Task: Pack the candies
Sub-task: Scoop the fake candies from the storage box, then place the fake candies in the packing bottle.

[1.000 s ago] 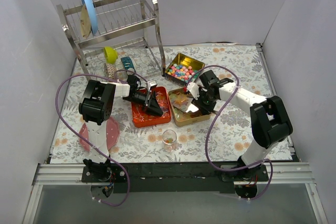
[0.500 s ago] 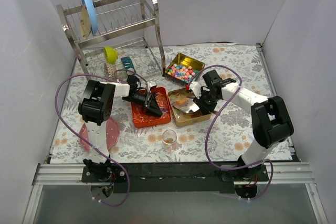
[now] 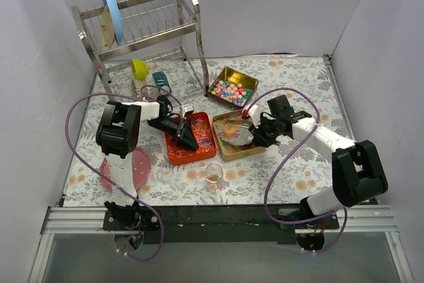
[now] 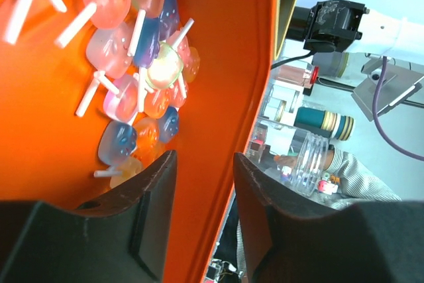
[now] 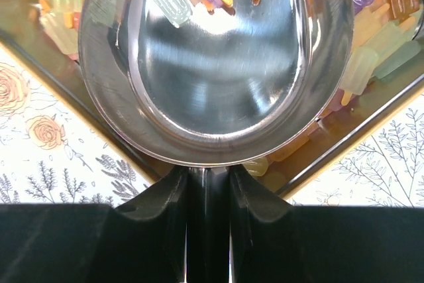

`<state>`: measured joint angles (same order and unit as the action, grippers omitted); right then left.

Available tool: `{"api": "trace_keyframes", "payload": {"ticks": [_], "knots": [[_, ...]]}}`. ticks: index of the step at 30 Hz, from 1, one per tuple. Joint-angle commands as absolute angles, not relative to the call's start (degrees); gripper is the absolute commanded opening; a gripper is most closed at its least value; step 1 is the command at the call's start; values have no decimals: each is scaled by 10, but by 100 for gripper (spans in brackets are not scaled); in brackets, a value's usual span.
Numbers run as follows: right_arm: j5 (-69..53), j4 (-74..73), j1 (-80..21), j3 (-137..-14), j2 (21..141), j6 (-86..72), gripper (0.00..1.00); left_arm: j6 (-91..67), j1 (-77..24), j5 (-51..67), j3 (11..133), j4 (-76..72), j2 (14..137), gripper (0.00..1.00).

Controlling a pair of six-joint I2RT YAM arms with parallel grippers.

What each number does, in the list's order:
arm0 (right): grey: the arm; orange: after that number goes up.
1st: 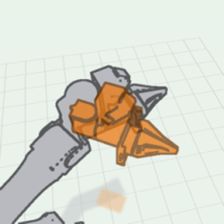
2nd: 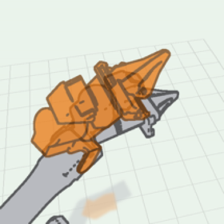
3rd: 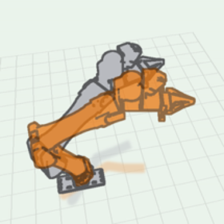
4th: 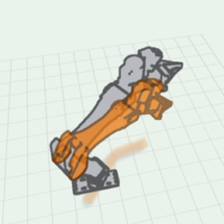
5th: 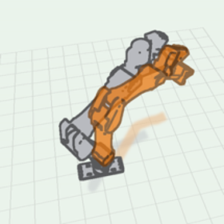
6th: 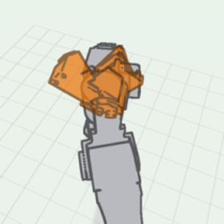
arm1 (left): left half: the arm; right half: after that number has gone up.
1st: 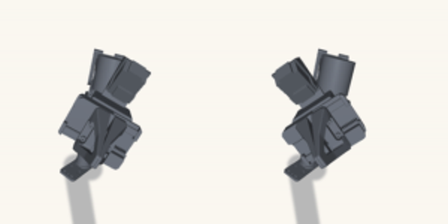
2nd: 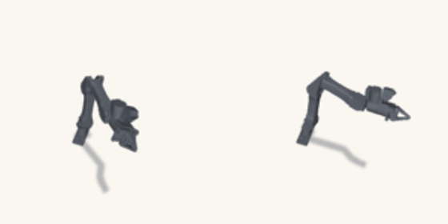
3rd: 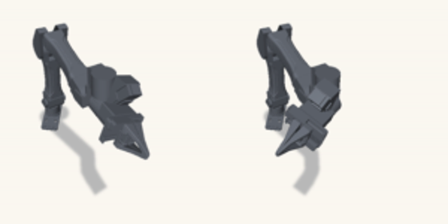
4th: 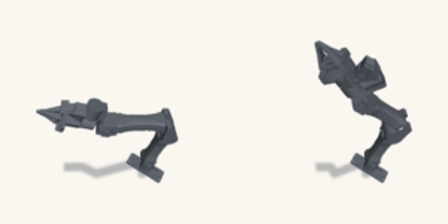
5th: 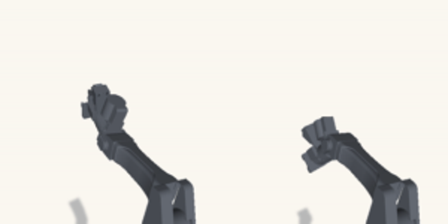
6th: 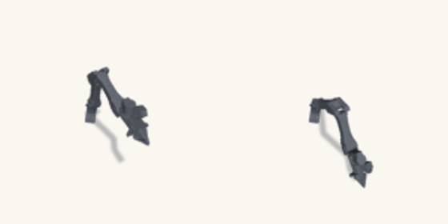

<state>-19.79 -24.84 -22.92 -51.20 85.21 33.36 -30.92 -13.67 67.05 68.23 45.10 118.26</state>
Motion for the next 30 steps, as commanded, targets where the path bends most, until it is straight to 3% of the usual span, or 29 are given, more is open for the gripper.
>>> {"api": "trace_keyframes", "payload": {"ticks": [1,22,30], "knots": [[-236,-195,-223,-497,801,330,1,-260,-131,670,721,513,1158,40],[-339,-5,-150,-328,651,238,1,-183,-141,598,754,592,1168,46],[-325,92,-148,-283,578,175,1,-178,-157,578,773,593,1163,47]]}}
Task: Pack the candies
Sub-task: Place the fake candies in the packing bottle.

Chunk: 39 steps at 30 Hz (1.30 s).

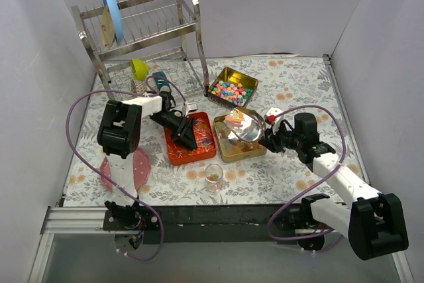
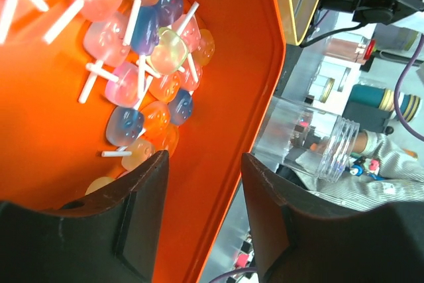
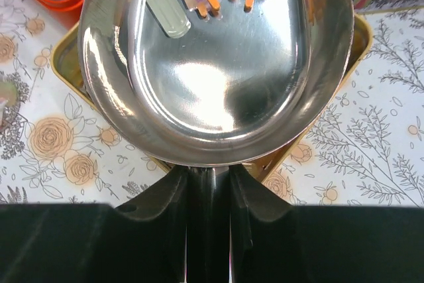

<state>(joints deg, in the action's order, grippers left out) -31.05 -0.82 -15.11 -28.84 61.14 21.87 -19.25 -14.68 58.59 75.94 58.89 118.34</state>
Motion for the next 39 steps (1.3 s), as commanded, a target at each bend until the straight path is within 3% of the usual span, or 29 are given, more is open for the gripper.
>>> {"api": "trace_keyframes", "payload": {"ticks": [1,5,9,16,25,39], "knots": [[-329,77,-147,-291,577,175,1,-178,-162,578,770,593,1161,48],[-339,23,-148,-308,562,202,1,-191,-166,581,766,579,1143,49],[-380,-160,-148,-413,545,257,1,-213,-165,559,763,558,1110,49],[-404,-245,-148,-514,569,255,1,-250,-165,536,764,529,1056,50],[-405,-370,-170,-591,626,373,1,-246,-164,493,735,521,984,54],[-330,-530,-298,-635,621,562,1,-270,-89,455,669,482,911,76]]}}
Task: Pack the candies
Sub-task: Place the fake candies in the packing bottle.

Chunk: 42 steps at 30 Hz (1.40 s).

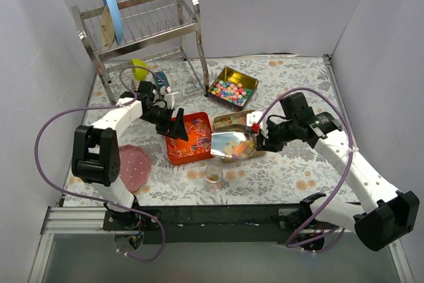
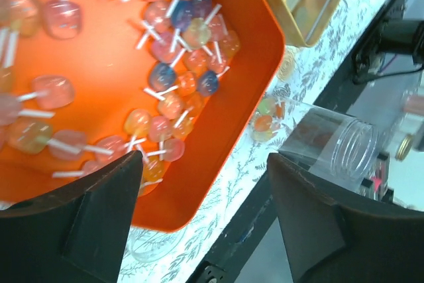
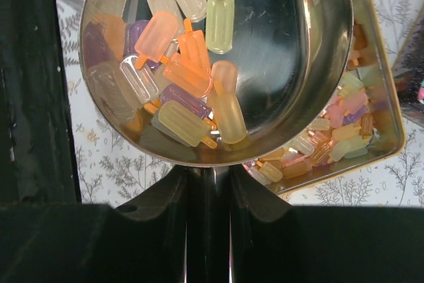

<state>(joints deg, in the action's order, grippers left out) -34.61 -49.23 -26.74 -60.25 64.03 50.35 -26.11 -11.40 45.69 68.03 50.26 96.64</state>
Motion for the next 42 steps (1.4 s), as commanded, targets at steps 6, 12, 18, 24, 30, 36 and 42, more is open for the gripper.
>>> {"api": "trace_keyframes", "payload": {"ticks": [6,12,18,24,30,36,42], "knots": [[-284,-531,-352,-642,622,563,1,-299,-67,469,643,455,884,98],[-248,-531,-385,-646,628,557,1,-327,-41,501,635,434,864,98],[-231,-532,-396,-640,626,560,1,-340,-30,529,638,428,861,98],[-209,-542,-399,-651,627,580,1,-345,-26,537,635,420,864,98],[-191,-570,-404,-671,634,612,1,-351,-22,544,633,413,865,98],[-174,-584,-416,-683,639,638,1,-354,-18,551,626,409,867,98],[-158,-593,-432,-692,645,653,1,-359,-16,556,629,403,873,98]]}}
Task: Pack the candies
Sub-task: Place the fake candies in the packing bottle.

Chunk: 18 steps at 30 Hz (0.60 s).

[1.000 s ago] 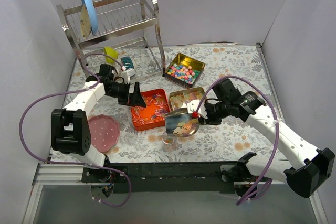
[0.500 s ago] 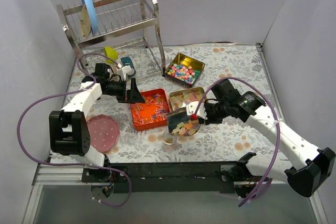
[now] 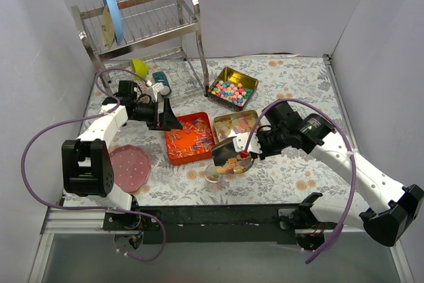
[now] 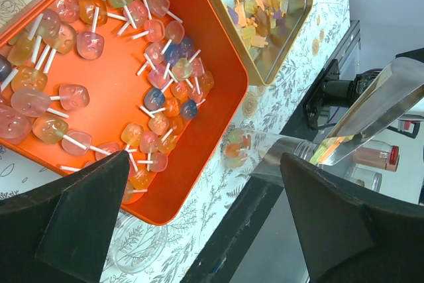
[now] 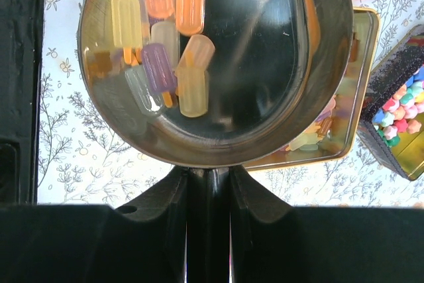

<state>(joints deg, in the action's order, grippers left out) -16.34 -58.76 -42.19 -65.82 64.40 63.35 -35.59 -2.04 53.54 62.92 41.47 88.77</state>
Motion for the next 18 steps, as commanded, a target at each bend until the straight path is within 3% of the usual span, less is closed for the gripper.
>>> {"api": "trace_keyframes", "payload": {"ticks": [1,18], "knots": [[-155,-598,-434,-697,646,655,1,-359,-16,558,628,403,874,98],[-104,-636,-472,-744,668,665,1,-368,-16,577,637,388,889,98]]}}
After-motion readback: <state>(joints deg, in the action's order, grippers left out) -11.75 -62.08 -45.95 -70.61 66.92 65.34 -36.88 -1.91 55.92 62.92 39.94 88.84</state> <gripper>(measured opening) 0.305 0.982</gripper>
